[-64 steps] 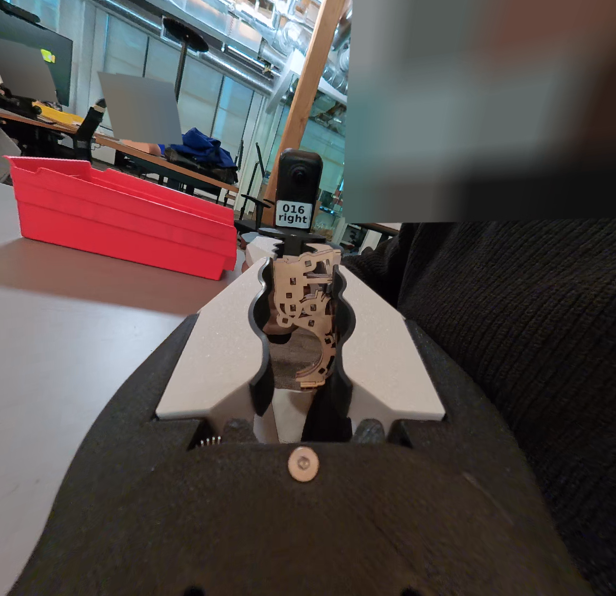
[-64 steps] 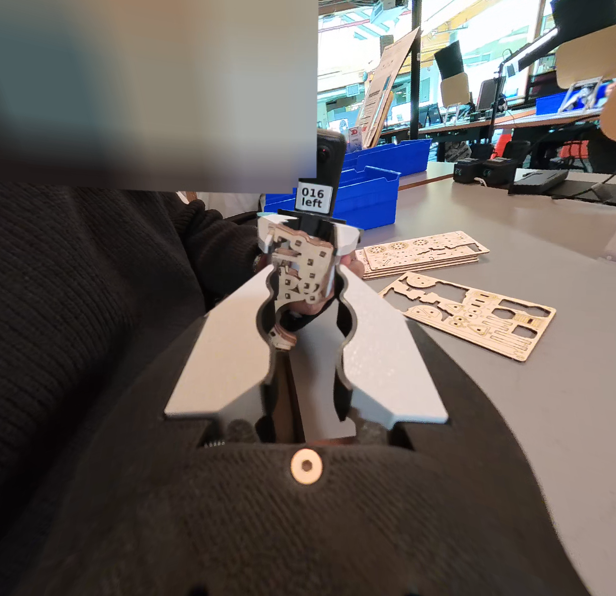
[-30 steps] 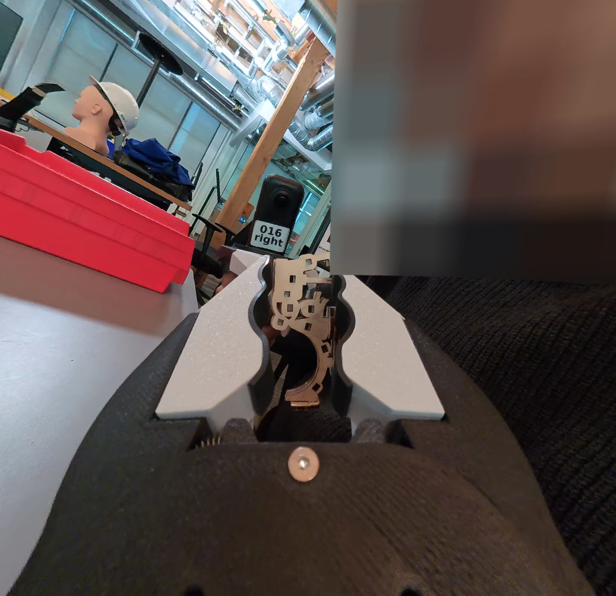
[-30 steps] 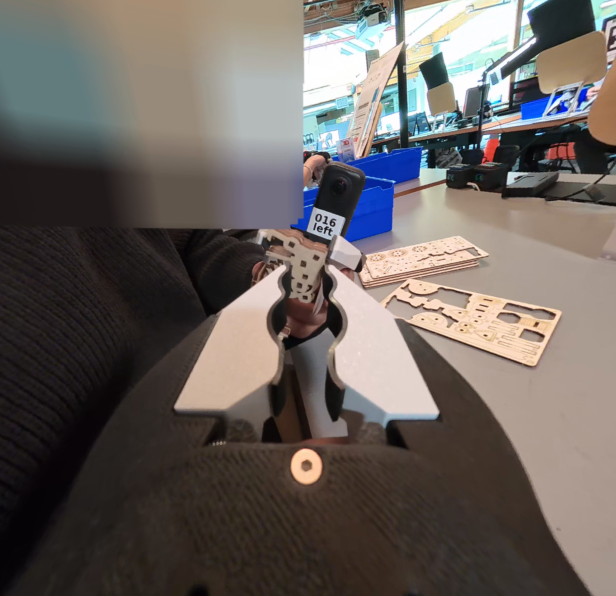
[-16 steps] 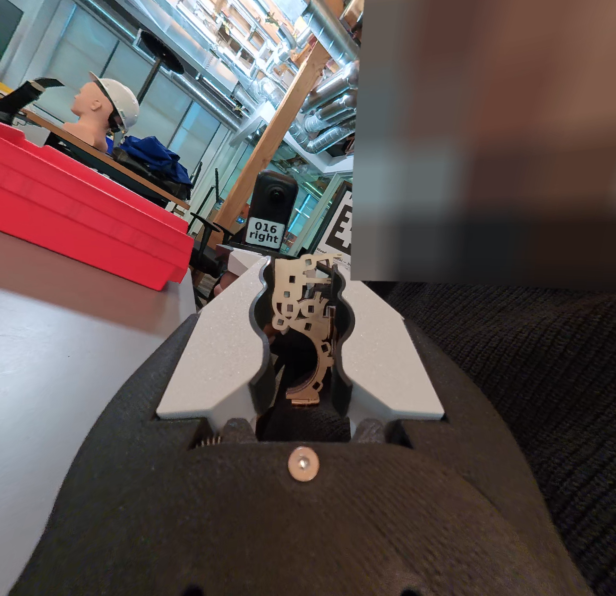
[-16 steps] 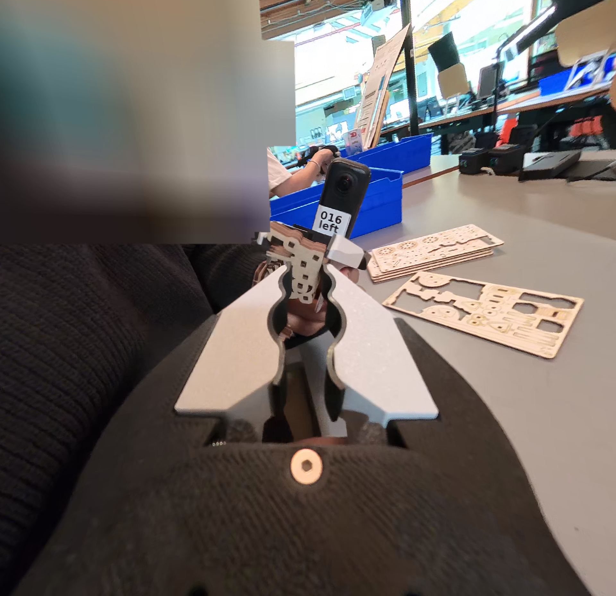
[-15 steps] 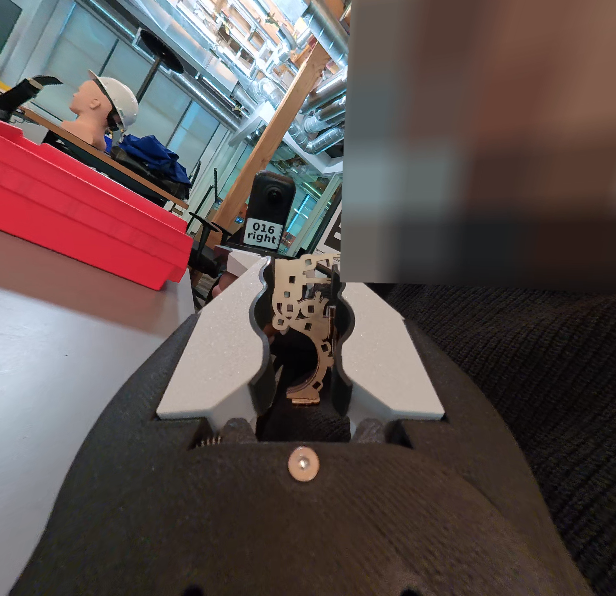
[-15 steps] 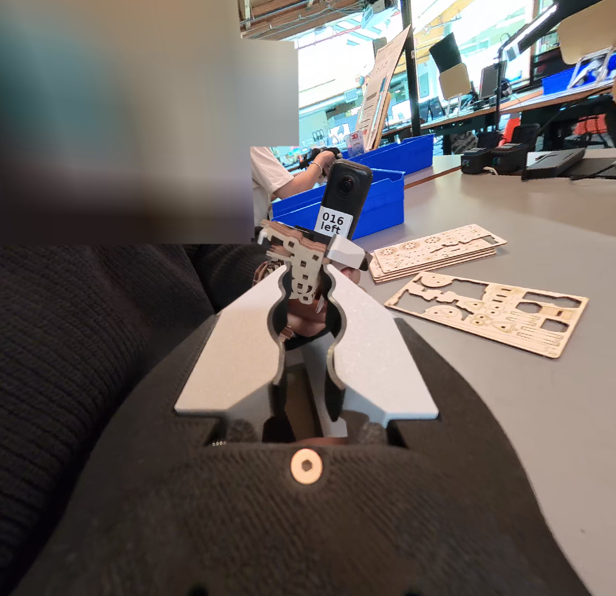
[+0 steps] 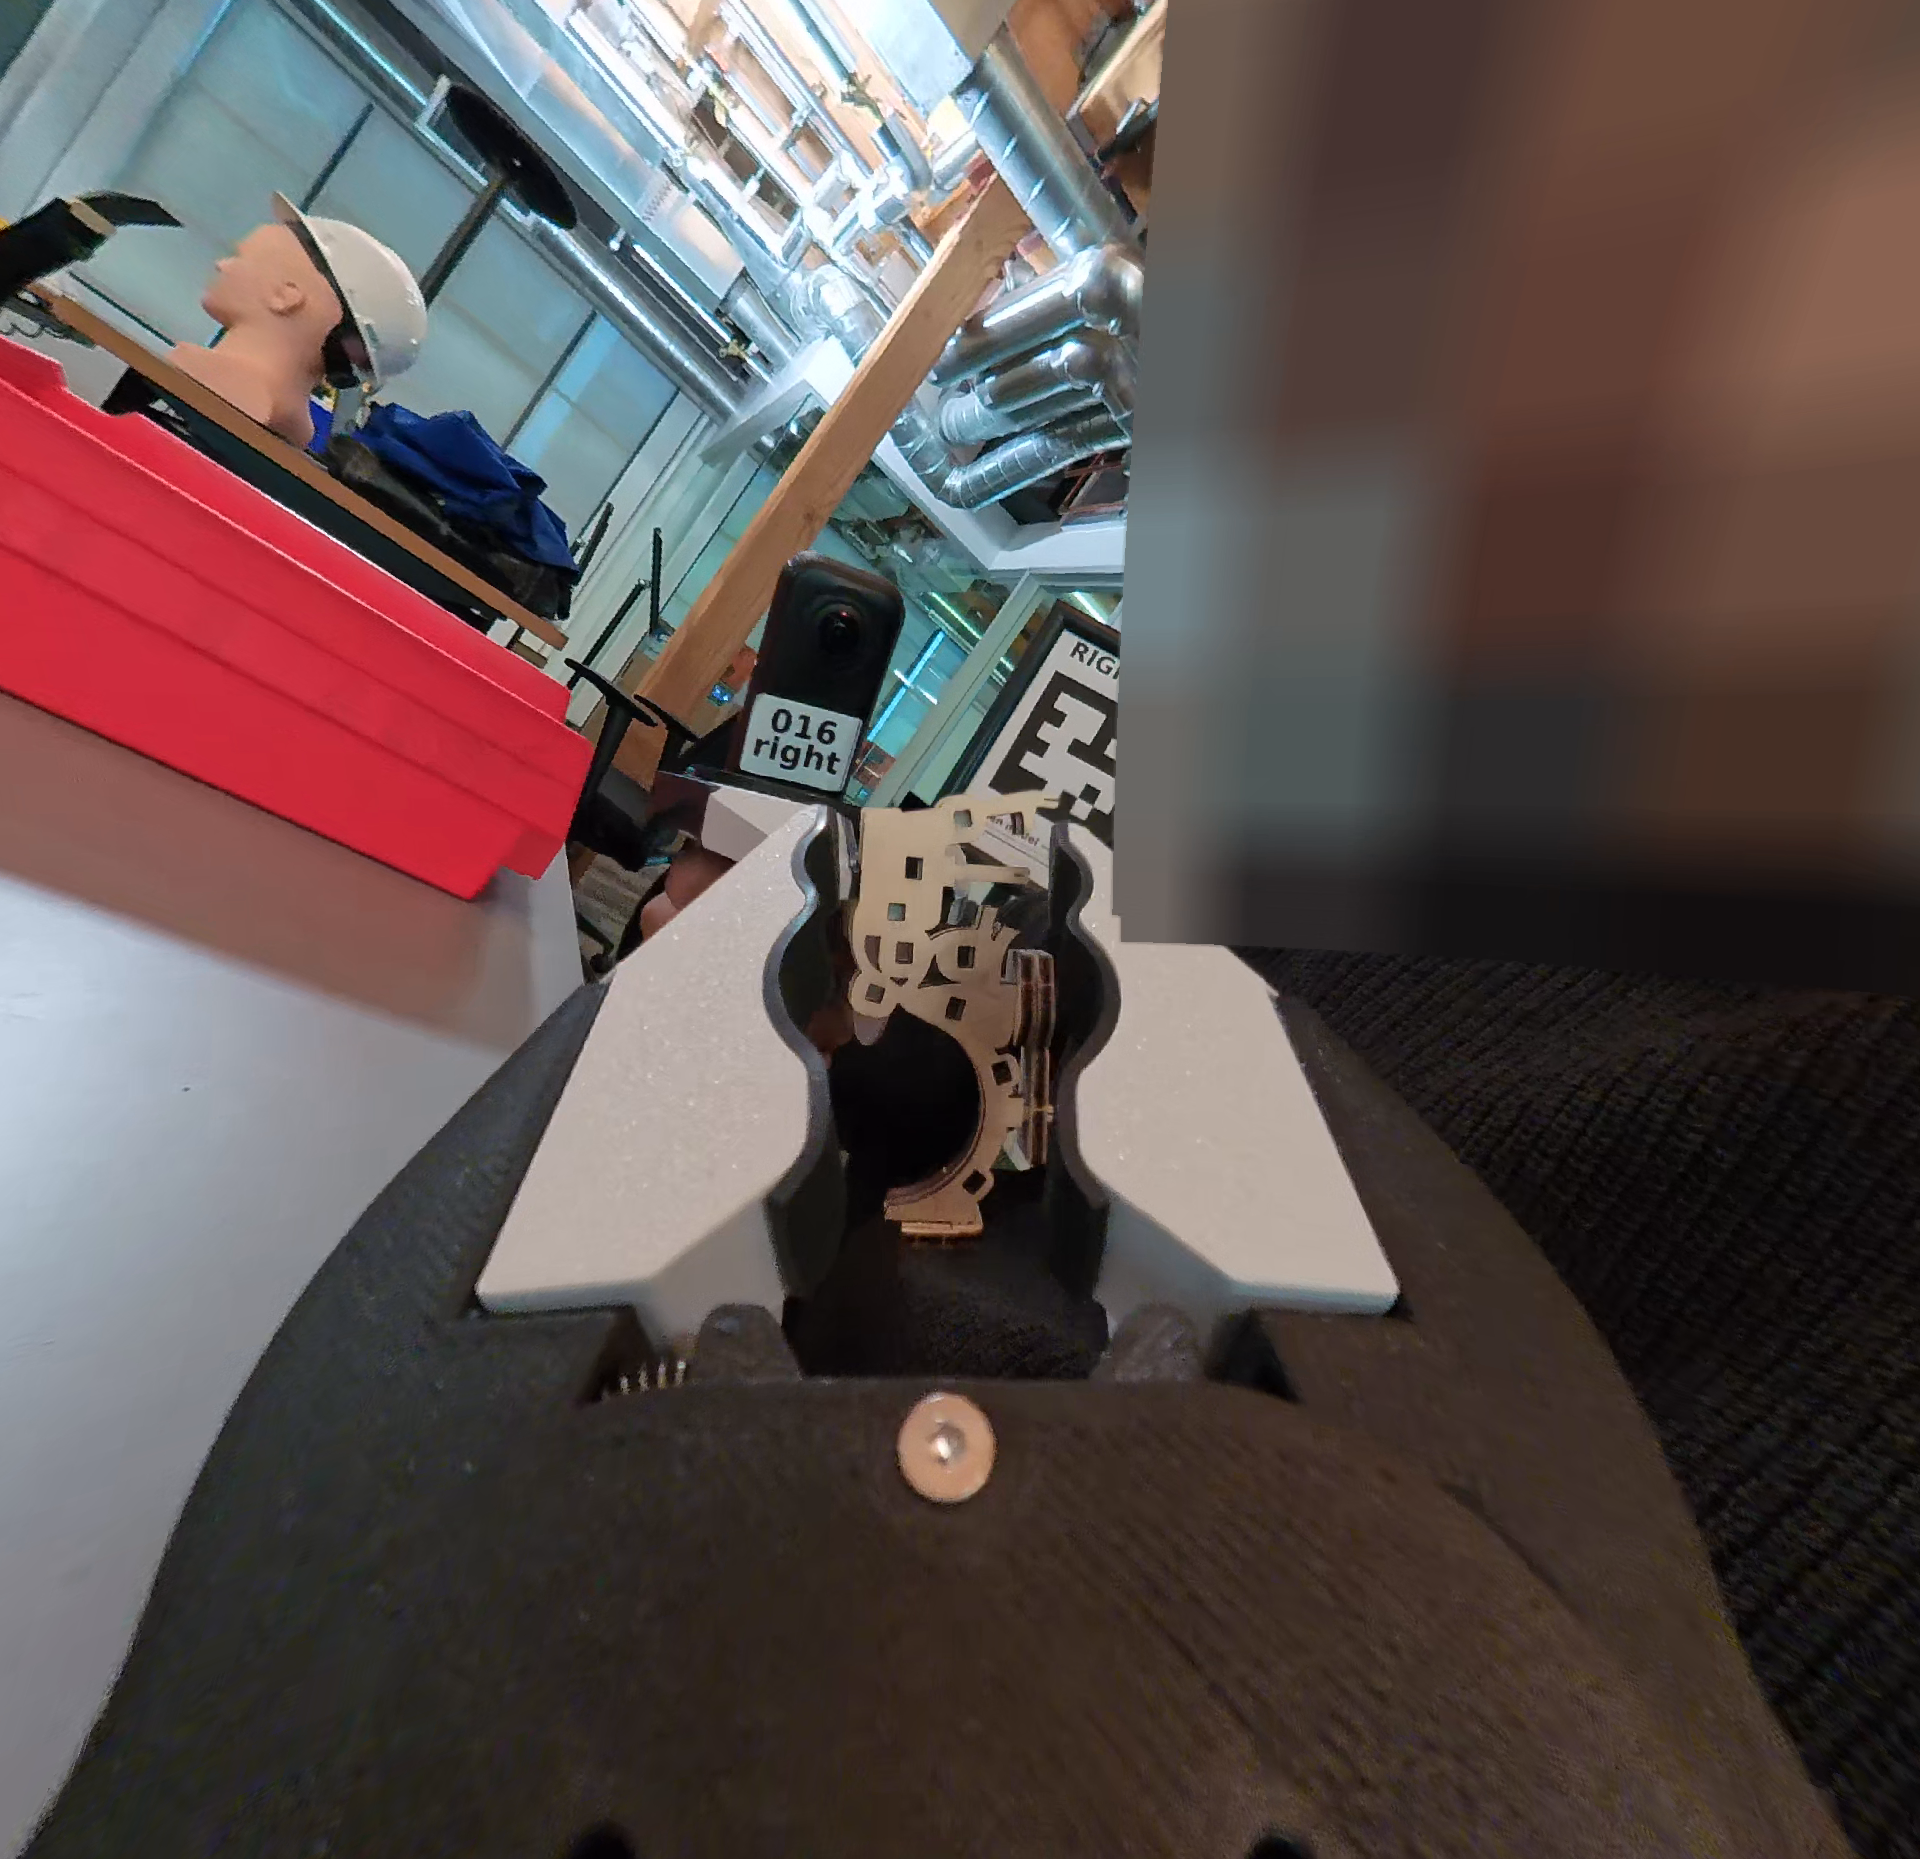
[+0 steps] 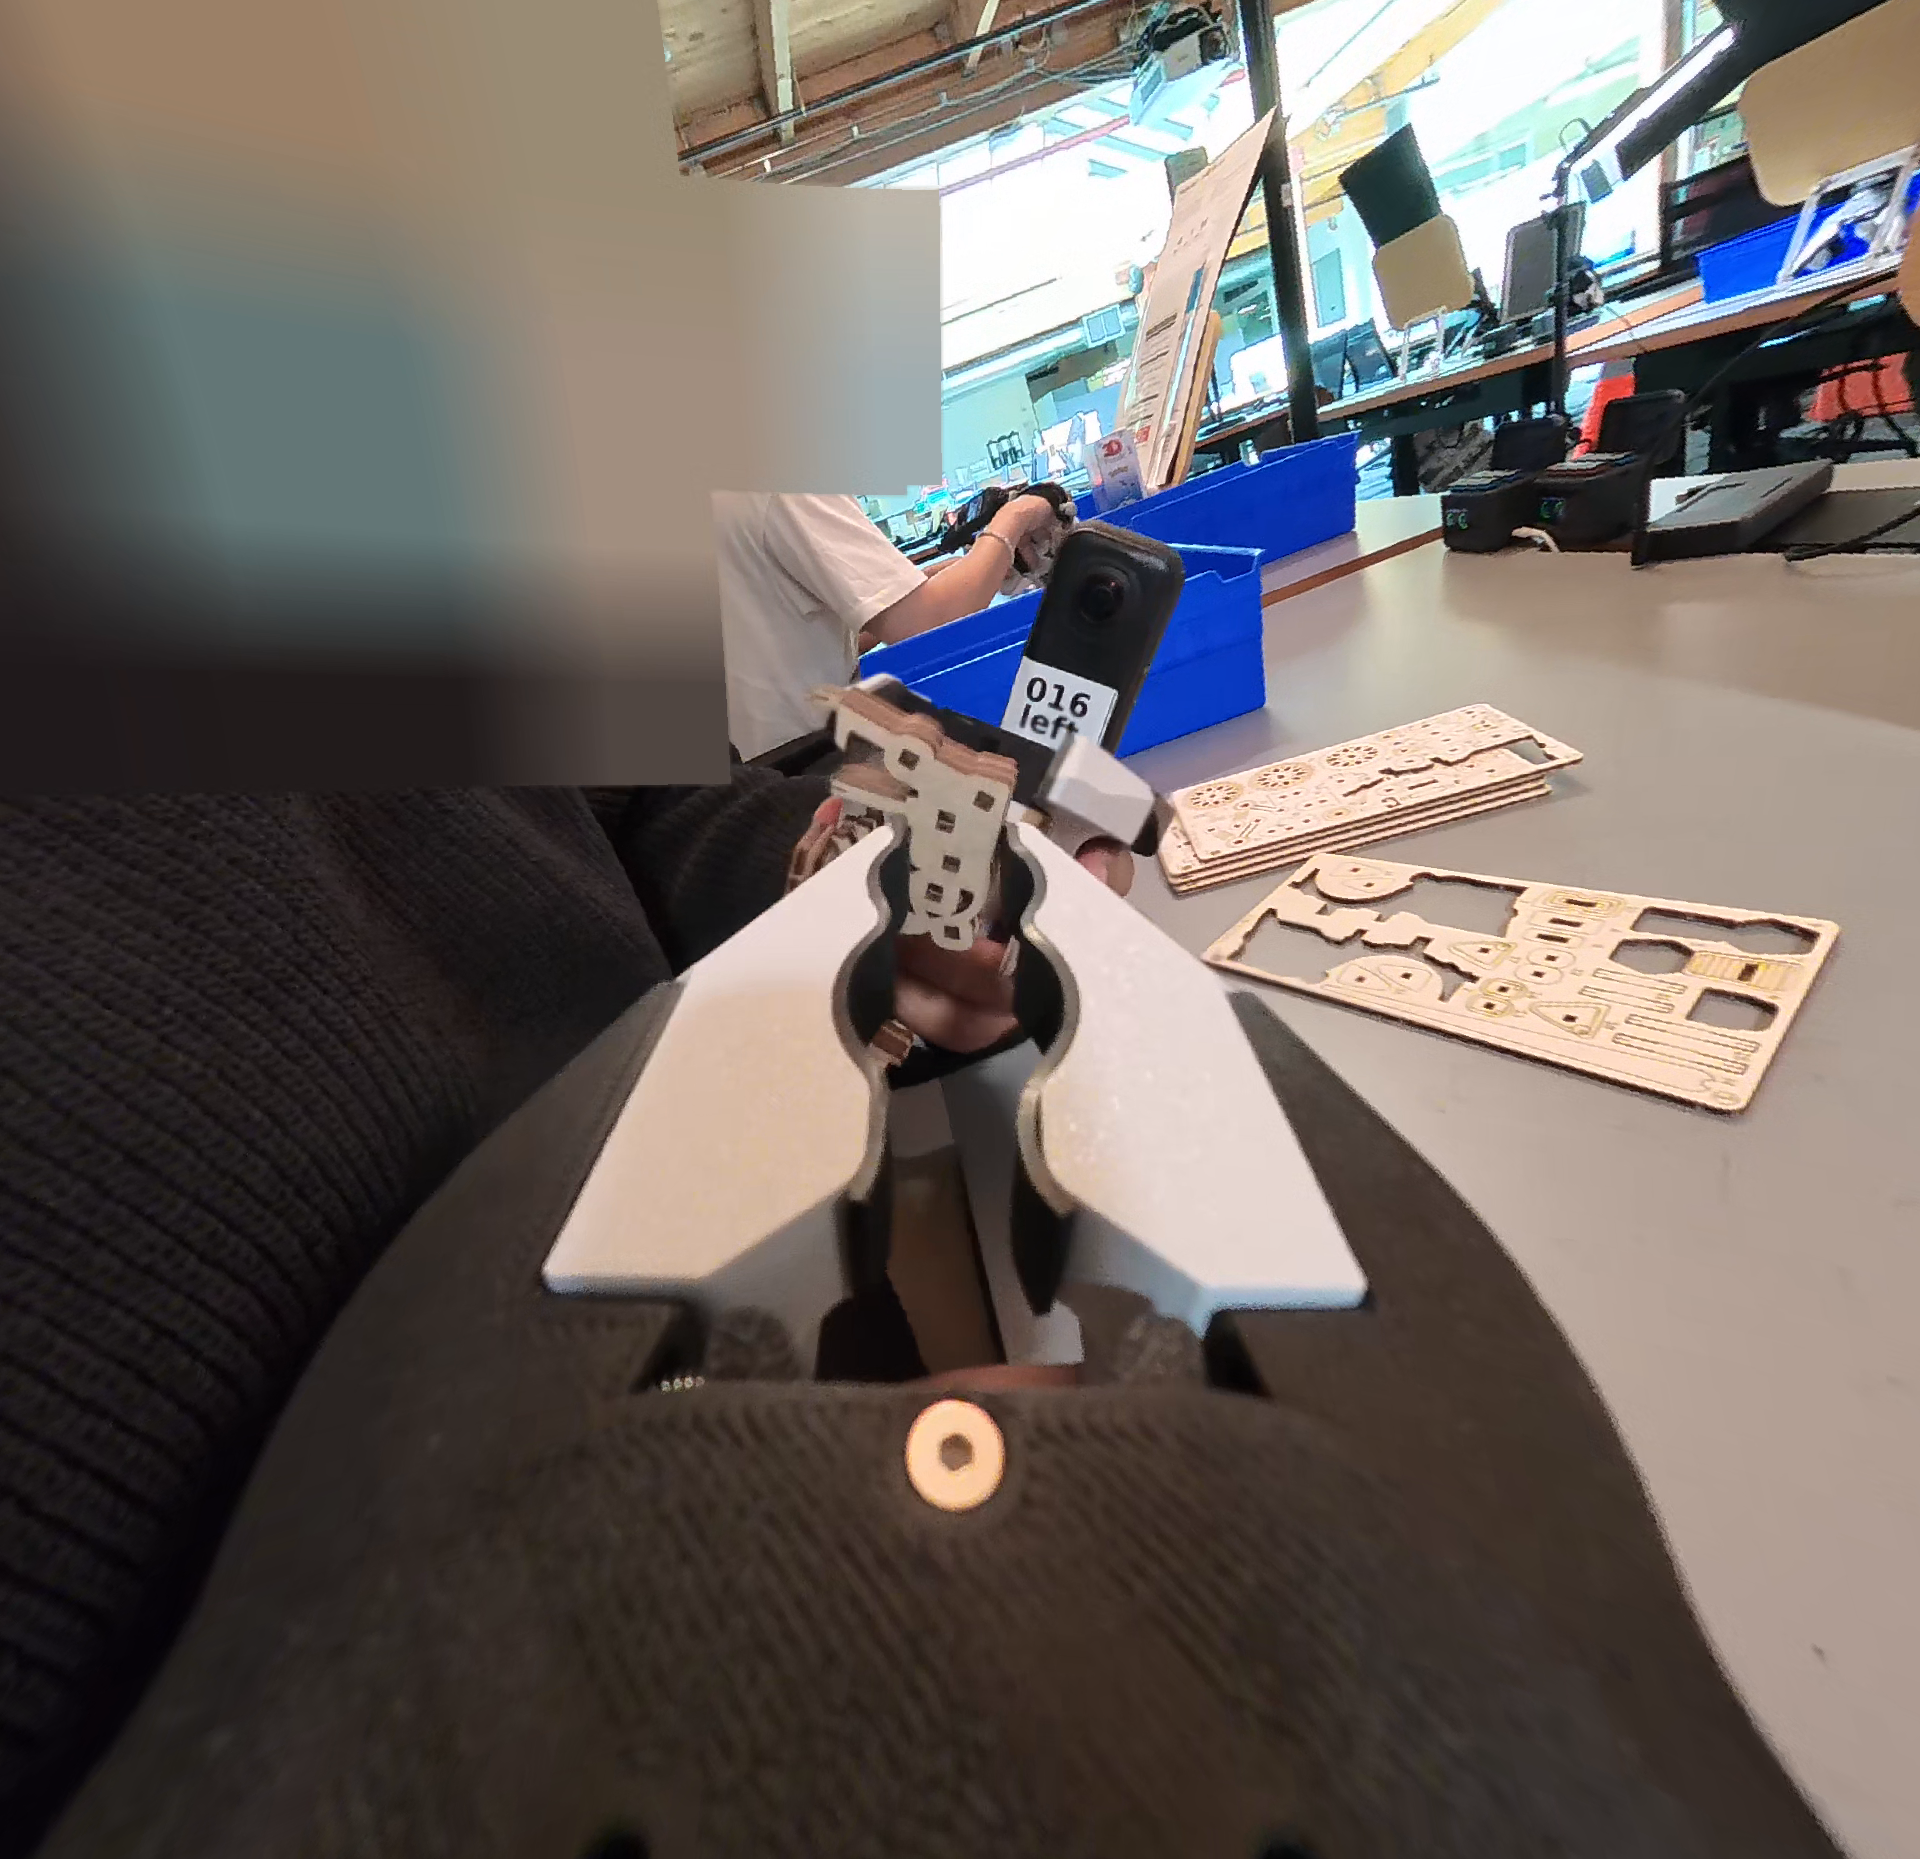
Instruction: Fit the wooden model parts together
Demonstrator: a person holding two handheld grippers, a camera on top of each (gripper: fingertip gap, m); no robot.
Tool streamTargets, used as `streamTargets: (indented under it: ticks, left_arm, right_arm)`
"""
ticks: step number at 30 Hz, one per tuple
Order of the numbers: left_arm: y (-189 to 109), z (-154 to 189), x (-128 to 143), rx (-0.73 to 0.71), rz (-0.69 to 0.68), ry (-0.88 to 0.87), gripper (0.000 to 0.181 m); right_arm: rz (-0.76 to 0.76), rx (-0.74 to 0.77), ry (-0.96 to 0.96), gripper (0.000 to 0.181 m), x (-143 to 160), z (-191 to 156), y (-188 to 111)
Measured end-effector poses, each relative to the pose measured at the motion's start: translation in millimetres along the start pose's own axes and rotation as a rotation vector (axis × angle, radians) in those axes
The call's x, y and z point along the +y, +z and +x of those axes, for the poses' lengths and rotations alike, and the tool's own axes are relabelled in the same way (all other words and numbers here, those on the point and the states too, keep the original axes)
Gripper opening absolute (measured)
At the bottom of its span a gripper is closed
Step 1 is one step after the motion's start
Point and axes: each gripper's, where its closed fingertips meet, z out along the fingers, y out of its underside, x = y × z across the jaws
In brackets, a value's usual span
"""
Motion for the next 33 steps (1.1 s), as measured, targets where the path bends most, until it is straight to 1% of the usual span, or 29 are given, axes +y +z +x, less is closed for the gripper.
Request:
streamTargets:
  ticks: [3,7,9,11,14,16,17,18,22,23,27,30,32,33]
  left_arm:
    - [-3.3,-5.9,-4.3,-0.025,0.016,-0.018,0.046]
    - [-4.4,-11.2,-2.2,-0.036,0.007,-0.050,0.049]
    - [-3.7,-13.8,2.6,-0.039,-0.019,-0.076,0.049]
    - [-1.7,-16.0,9.1,-0.042,-0.049,-0.107,0.054]
    - [2.1,-17.1,19.8,-0.038,-0.094,-0.155,0.060]
    - [4.0,-17.0,25.1,-0.036,-0.118,-0.168,0.060]
    - [4.6,-17.6,26.5,-0.042,-0.125,-0.165,0.059]
    - [4.7,-17.7,26.9,-0.046,-0.126,-0.158,0.052]
    - [2.0,-13.4,22.3,-0.023,-0.105,-0.127,0.017]
    - [1.6,-12.8,20.8,-0.020,-0.098,-0.121,0.013]
    - [1.6,-13.4,20.6,-0.026,-0.101,-0.119,0.013]
    - [-0.1,-15.5,17.1,-0.057,-0.099,-0.068,0.013]
    - [-3.9,-20.6,9.5,-0.115,-0.083,0.010,0.012]
    - [-6.5,-23.7,5.2,-0.153,-0.079,0.062,0.012]
  right_arm:
    - [0.031,0.020,0.022,0.016,-4.0,5.6,-3.0]
    - [0.097,0.048,0.033,0.016,-14.7,14.1,-11.3]
    - [0.120,0.065,0.017,0.016,-19.7,16.7,-15.1]
    - [0.129,0.080,0.016,0.016,-21.4,19.3,-17.0]
    - [0.143,0.097,0.033,0.016,-22.3,22.8,-17.8]
    - [0.156,0.096,0.056,0.016,-23.0,24.0,-18.0]
    - [0.160,0.097,0.065,0.016,-23.0,24.9,-18.2]
    - [0.164,0.097,0.071,0.016,-23.0,25.5,-18.4]
    - [0.174,0.116,0.086,0.017,-22.7,30.1,-19.7]
    - [0.176,0.120,0.087,0.017,-22.5,31.4,-20.3]
    - [0.180,0.112,0.102,0.017,-22.2,32.1,-20.4]
    - [0.180,0.110,0.108,0.021,-21.9,33.6,-21.2]
    - [0.144,0.121,0.121,0.042,-17.0,38.6,-21.5]
    - [0.111,0.130,0.125,0.048,-12.5,41.8,-21.2]
